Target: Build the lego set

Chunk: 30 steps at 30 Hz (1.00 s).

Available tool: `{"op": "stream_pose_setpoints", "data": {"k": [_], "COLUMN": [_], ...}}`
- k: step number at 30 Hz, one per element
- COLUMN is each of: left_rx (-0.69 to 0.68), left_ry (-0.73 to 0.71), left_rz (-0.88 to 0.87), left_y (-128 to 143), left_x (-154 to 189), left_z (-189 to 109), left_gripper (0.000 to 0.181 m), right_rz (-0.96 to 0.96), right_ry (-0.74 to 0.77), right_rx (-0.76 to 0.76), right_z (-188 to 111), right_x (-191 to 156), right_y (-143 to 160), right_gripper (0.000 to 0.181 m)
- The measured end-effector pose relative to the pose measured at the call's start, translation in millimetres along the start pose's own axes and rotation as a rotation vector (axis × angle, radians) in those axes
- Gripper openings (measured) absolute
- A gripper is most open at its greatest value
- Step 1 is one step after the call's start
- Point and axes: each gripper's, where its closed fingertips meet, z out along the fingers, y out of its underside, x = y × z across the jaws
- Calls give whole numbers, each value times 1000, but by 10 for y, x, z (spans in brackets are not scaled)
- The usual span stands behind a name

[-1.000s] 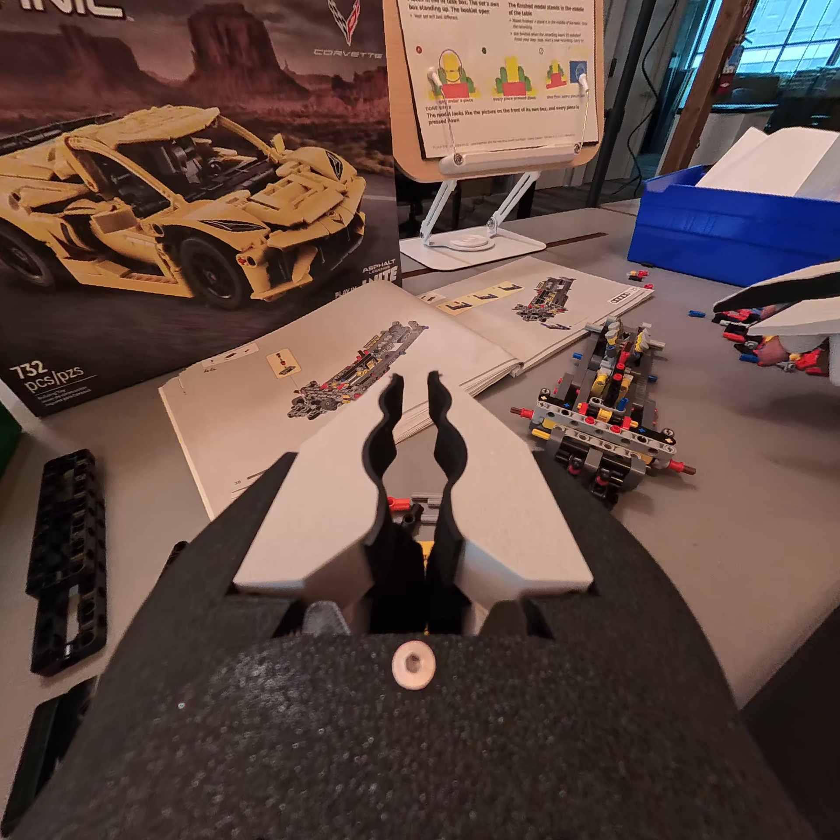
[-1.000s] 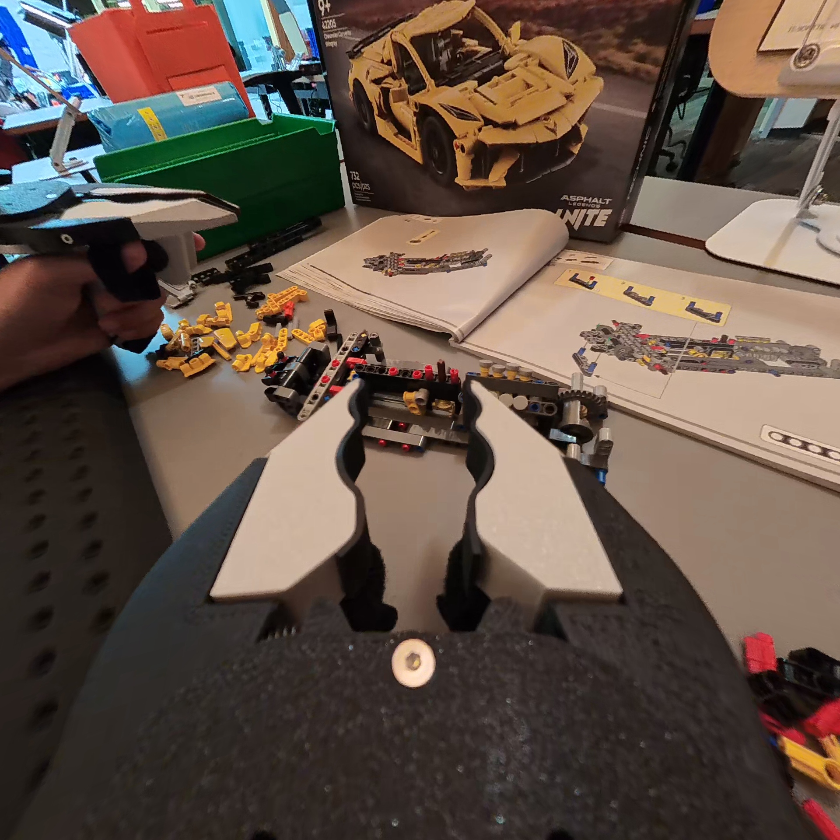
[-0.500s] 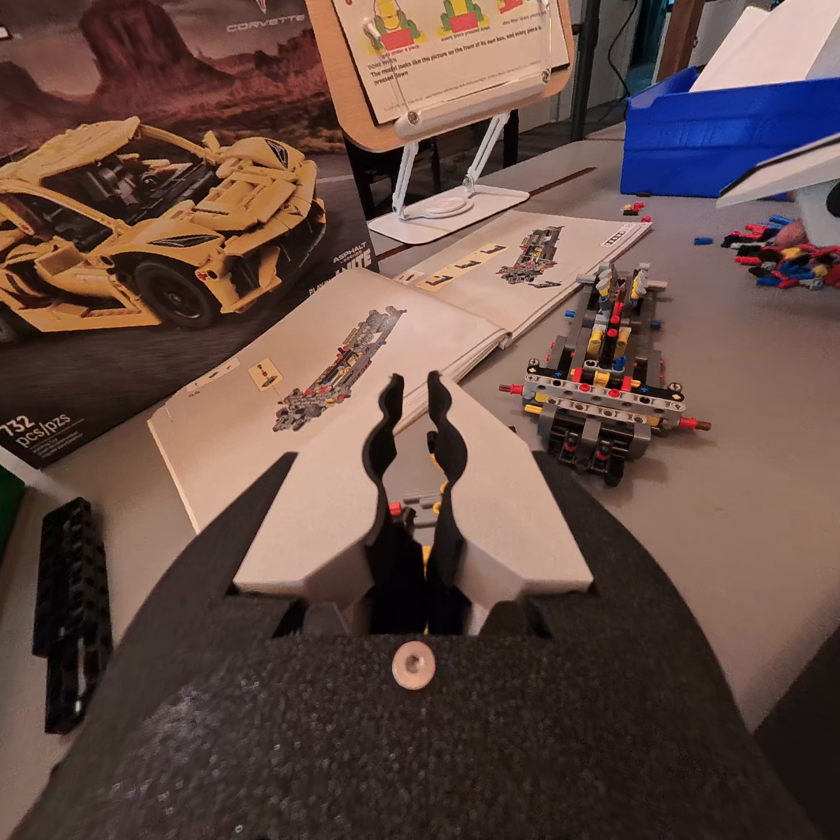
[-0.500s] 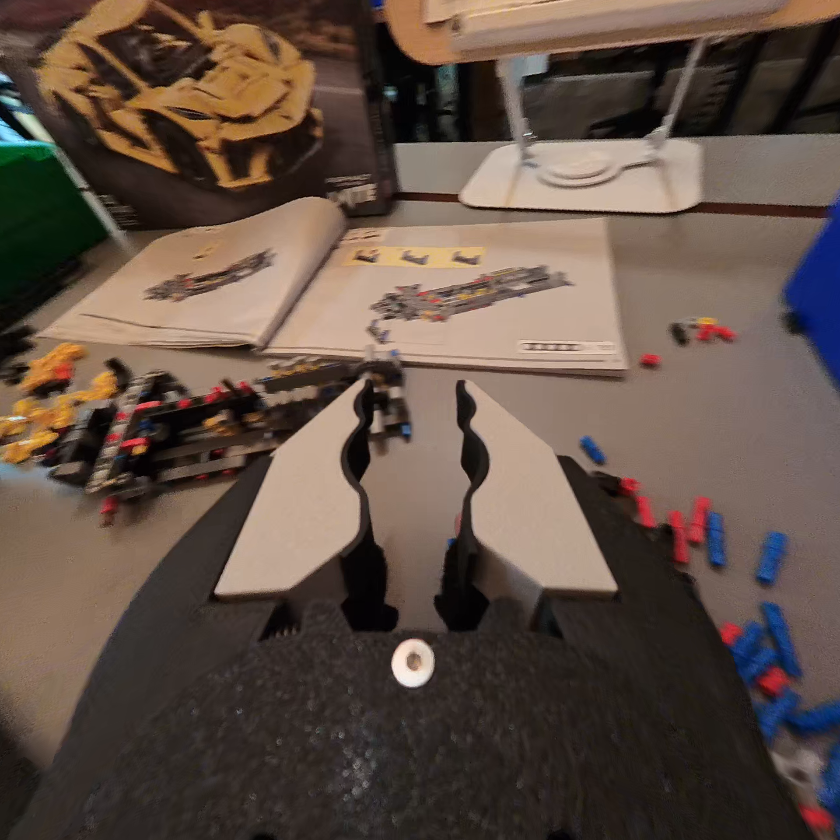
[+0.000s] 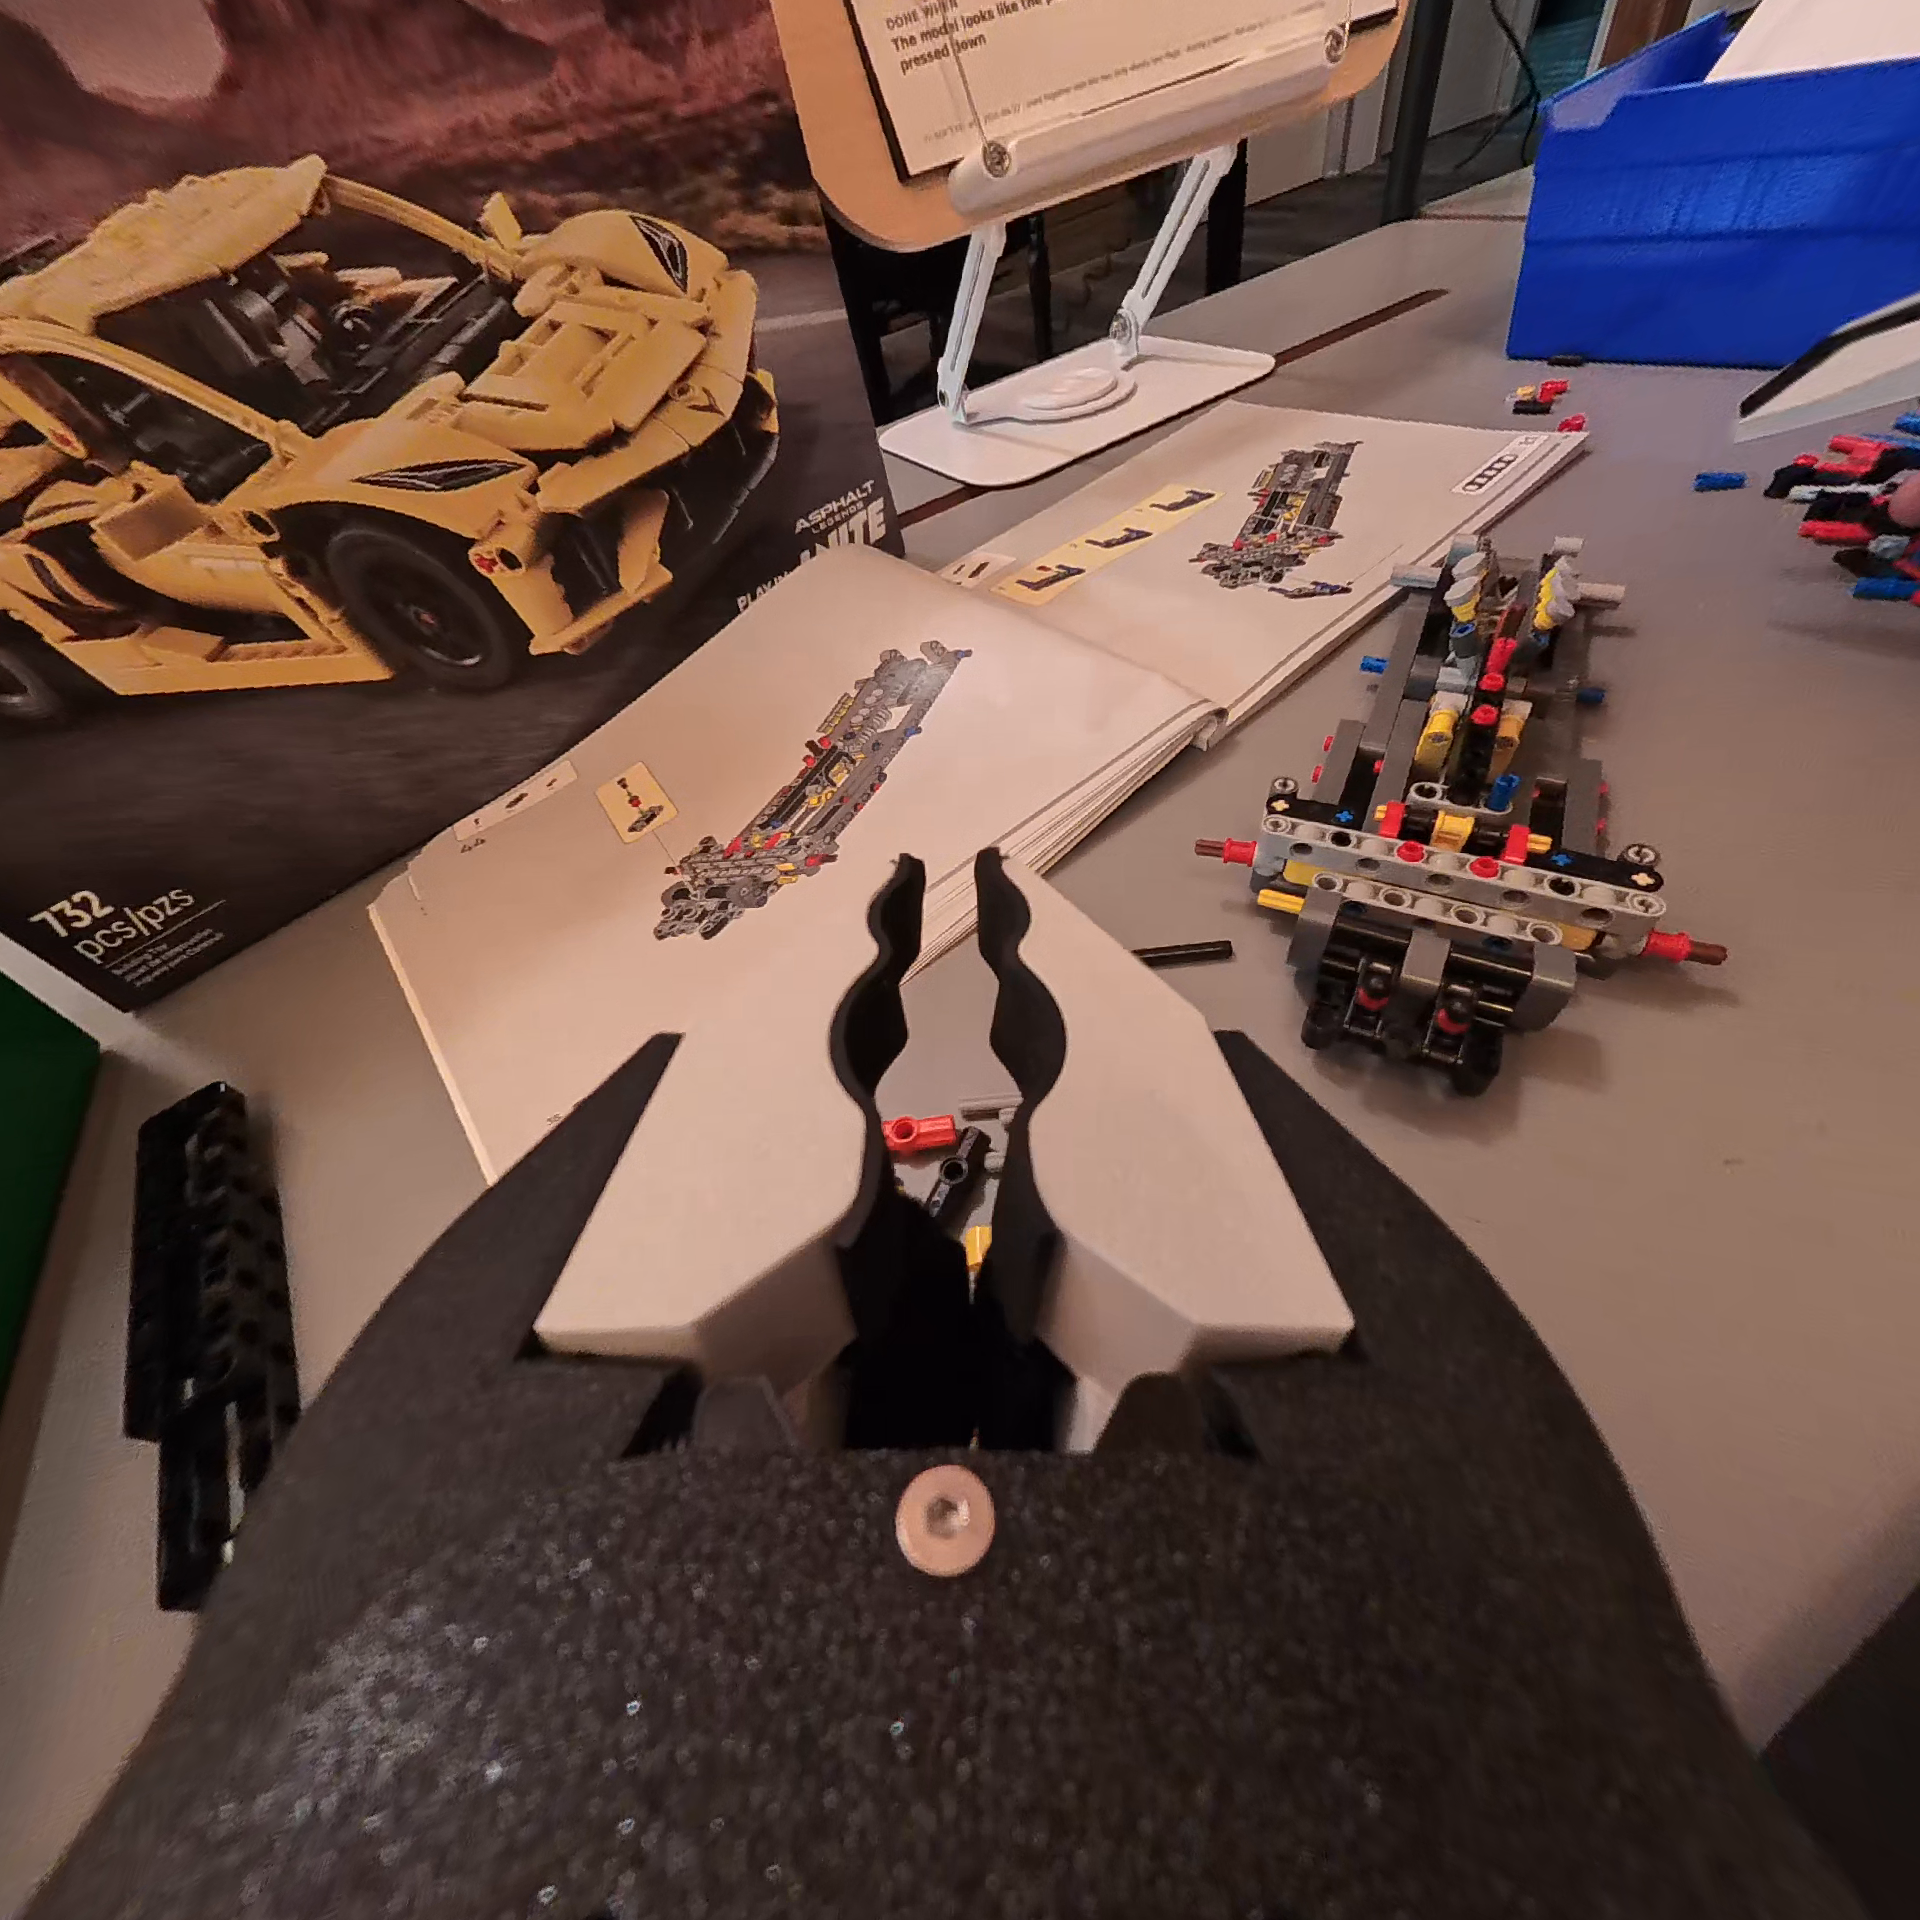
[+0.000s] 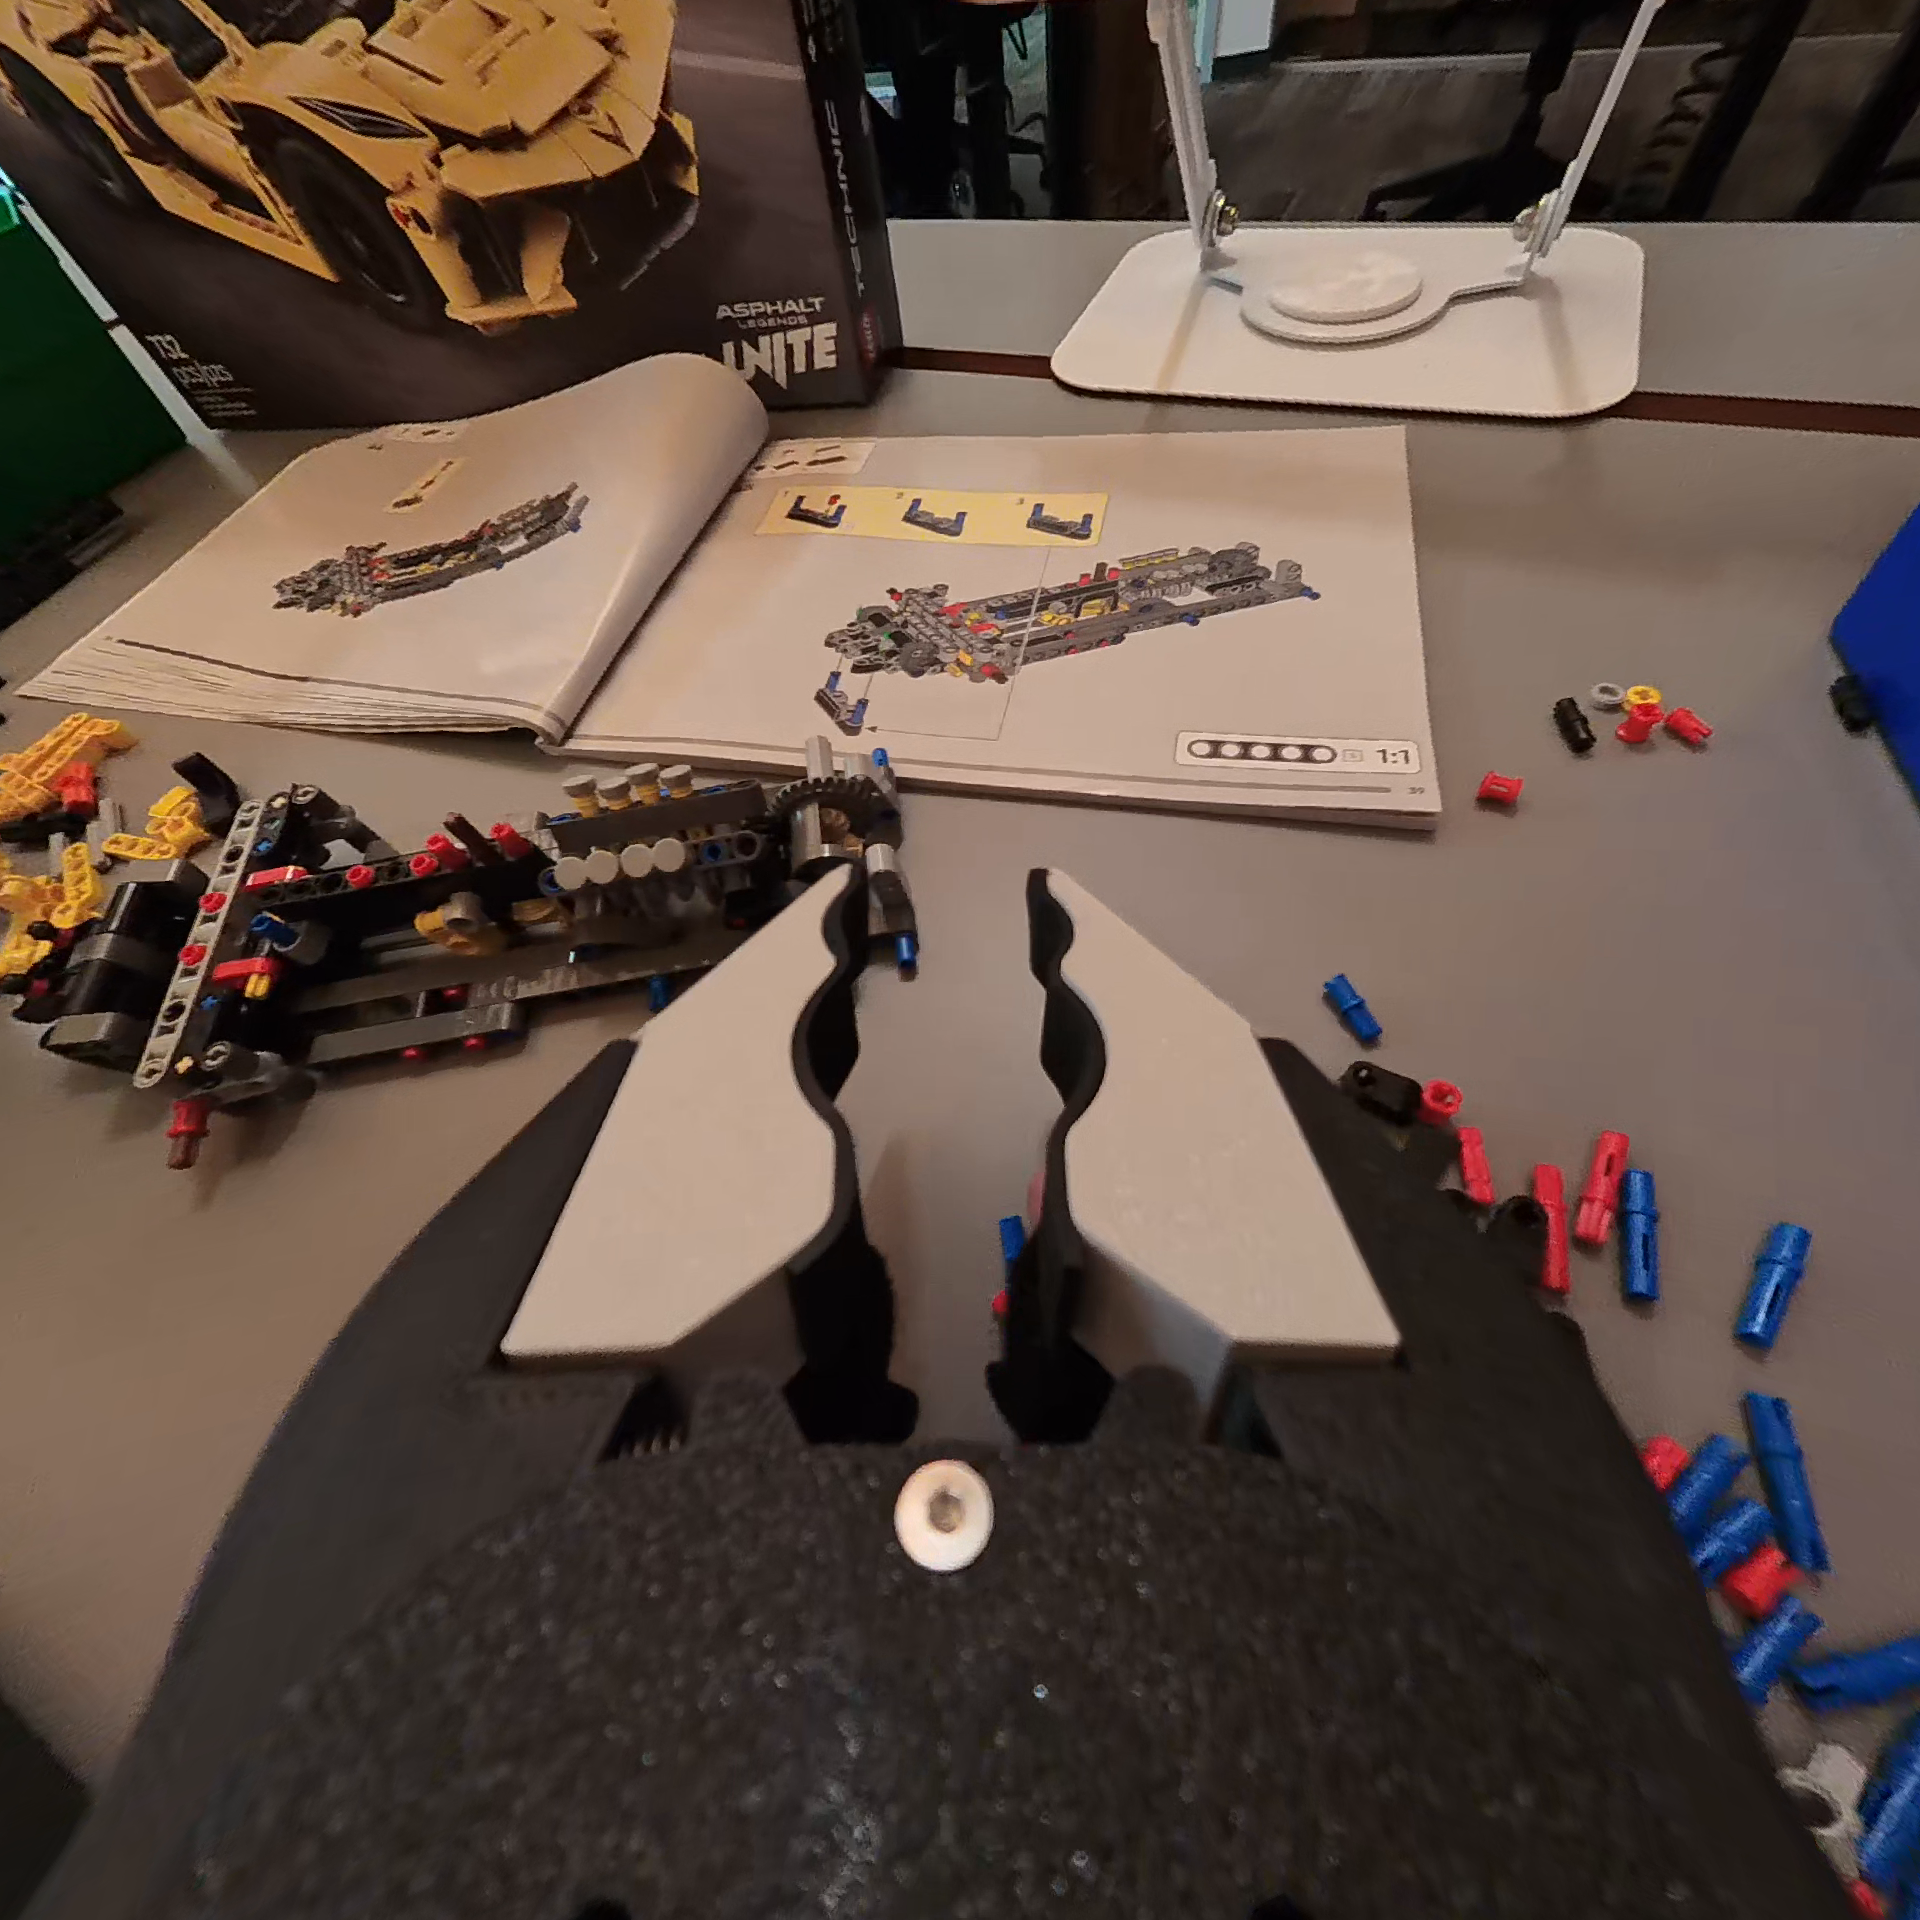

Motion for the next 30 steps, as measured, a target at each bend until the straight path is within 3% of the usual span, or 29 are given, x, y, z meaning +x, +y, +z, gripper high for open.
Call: {"op": "stream_pose_setpoints", "data": {"k": [16, 20, 23, 27, 30], "left_rx": [-17, 141, 83, -46, -64], "left_ry": [21, 133, 230, 274, 262], "left_rz": [73, 111, 120, 168, 162], "left_y": [-3, -421, -592, -648, -722], "left_x": [151, 445, 602, 555, 457], "left_z": [1, -38, 122, 508, 765], "left_gripper": [8, 8, 11, 22, 17], "right_rz": [31, 8, -7, -33, -20], "right_ry": [-29, -23, -36, -62, -82], "right_rx": [32, 42, 35, 7, -9], "right_z": [-73, -90, -80, -46, -26], "right_x": [-102, -114, -160, -218, -224], "right_y": [-27, -44, -32, 19, 42], "right_gripper": [23, 24, 21, 18, 16]}}
